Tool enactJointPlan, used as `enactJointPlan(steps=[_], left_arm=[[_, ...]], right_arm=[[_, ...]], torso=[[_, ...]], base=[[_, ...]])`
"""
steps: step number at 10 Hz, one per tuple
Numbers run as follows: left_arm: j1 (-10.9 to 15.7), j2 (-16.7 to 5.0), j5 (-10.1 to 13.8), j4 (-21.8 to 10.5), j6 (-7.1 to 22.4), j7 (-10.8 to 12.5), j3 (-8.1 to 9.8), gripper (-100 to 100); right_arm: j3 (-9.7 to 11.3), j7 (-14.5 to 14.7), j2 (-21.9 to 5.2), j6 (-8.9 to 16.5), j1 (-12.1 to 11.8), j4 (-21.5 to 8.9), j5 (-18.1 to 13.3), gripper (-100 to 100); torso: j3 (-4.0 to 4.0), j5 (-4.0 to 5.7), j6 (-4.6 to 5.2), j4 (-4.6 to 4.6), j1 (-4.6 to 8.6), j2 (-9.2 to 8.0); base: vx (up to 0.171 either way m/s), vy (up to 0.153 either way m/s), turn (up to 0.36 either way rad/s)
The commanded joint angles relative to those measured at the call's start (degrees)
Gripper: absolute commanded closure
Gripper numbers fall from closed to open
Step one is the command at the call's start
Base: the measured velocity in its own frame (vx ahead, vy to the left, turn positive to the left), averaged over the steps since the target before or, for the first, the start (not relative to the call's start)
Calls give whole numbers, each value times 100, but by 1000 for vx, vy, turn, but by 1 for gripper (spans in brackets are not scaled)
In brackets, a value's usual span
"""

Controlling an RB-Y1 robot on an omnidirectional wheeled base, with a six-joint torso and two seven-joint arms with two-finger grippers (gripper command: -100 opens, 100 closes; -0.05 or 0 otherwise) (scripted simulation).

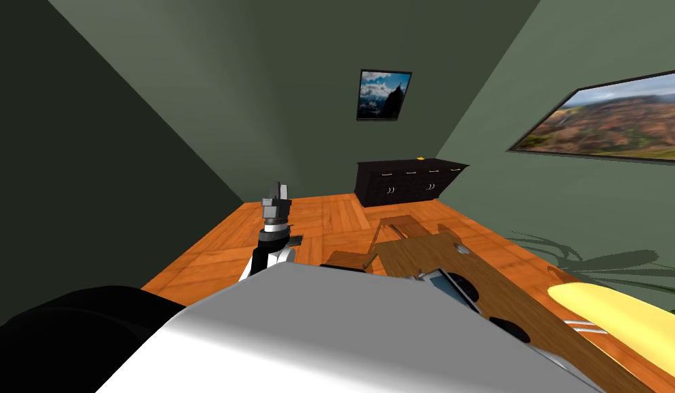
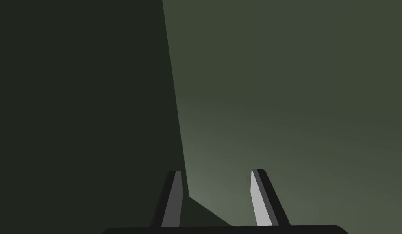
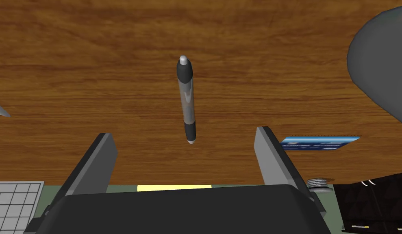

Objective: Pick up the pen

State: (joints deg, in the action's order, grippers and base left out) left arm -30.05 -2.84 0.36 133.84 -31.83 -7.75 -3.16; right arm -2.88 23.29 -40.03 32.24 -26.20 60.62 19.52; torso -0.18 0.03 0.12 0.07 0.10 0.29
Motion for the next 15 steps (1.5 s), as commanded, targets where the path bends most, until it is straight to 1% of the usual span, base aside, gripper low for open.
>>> enactJointPlan(steps=[1,2,3,5,6,7,11,12,13,15], left_arm=[[0,0,0,0,0,0,0,0],[0,0,0,0,0,0,0,0],[1,0,0,0,0,0,0,0],[1,0,0,0,0,0,0,0],[1,0,0,0,0,0,0,0],[0,0,0,0,0,0,0,0],[1,0,0,0,0,0,0,0],[0,0,0,0,0,0,0,0],[0,0,0,0,0,0,0,0],[0,1,0,0,0,0,-1,0]], right_arm=[[0,0,0,0,0,0,0,0],[18,-41,81,-108,75,-165,-94,-100],[36,-81,161,-216,151,-333,-186,-100],[60,-135,269,-359,252,-555,-310,-100],[54,-116,235,-299,234,-491,-272,-100],[56,-120,239,-319,240,-507,-276,100],[54,-123,238,-316,238,-505,-274,100],[54,-123,238,-317,238,-505,-274,0],[36,-81,161,-216,151,-333,-186,100],[6,-15,27,-37,25,-54,-32,100]], torso=[[0,0,0,0,0,0],[6,-1,0,-3,-5,-11],[10,0,0,-4,2,-16],[11,4,0,-5,17,-18],[11,4,0,-5,16,-19],[12,1,1,-5,5,-19],[10,0,-2,-4,-5,-17],[10,1,-2,-4,-5,-16],[10,1,-2,-4,-5,-16],[10,-5,1,-3,-27,-17]], base=[[7,-3,-1],[-1,-28,28],[-3,-57,37],[0,-64,30],[-2,-26,8],[0,-5,0],[0,0,0],[0,0,0],[3,32,-27],[-2,68,-40]])
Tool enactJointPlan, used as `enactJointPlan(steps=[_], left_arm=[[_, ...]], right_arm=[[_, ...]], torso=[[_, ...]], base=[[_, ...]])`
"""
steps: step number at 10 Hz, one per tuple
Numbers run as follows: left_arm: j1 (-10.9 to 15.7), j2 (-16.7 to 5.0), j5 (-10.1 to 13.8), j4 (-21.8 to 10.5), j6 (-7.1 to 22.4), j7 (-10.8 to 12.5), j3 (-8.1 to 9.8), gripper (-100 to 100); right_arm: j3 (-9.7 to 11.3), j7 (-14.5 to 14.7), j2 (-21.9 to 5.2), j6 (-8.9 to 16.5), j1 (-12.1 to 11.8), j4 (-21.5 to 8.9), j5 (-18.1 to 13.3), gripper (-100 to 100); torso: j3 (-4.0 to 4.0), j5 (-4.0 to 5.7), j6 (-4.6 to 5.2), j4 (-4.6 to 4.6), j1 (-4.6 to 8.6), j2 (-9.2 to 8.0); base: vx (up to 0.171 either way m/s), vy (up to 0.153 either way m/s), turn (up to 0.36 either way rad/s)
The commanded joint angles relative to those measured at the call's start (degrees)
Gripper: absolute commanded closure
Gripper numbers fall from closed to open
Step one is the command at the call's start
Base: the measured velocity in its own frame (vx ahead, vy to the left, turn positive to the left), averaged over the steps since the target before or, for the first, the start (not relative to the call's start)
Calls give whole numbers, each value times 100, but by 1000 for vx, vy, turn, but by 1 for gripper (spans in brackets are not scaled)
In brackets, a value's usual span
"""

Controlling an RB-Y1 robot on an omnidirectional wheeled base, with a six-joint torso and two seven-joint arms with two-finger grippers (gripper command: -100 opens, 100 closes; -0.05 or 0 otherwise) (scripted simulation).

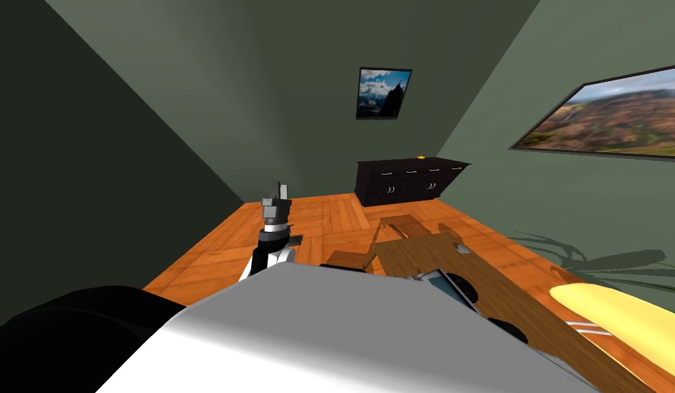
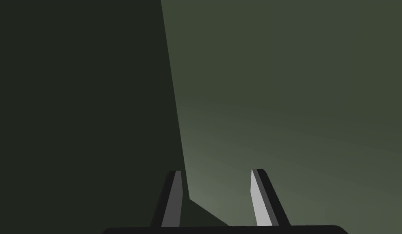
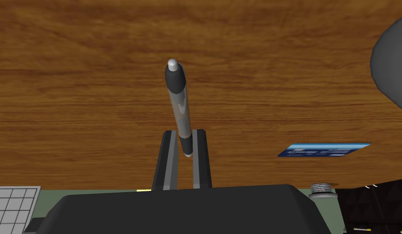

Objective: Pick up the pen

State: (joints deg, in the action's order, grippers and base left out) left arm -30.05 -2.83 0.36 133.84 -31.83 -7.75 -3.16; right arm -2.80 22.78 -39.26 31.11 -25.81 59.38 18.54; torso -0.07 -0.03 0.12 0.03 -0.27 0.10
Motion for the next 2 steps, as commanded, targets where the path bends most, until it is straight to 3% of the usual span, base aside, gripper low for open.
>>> enactJointPlan(steps=[1,2], left_arm=[[0,0,0,0,0,0,0,0],[0,0,0,0,0,0,0,0]], right_arm=[[0,0,0,0,0,0,0,100],[-1,7,-4,21,-5,16,7,0]], torso=[[0,0,0,0,0,0],[0,2,0,0,12,1]], base=[[-4,39,-11],[-1,8,-1]])
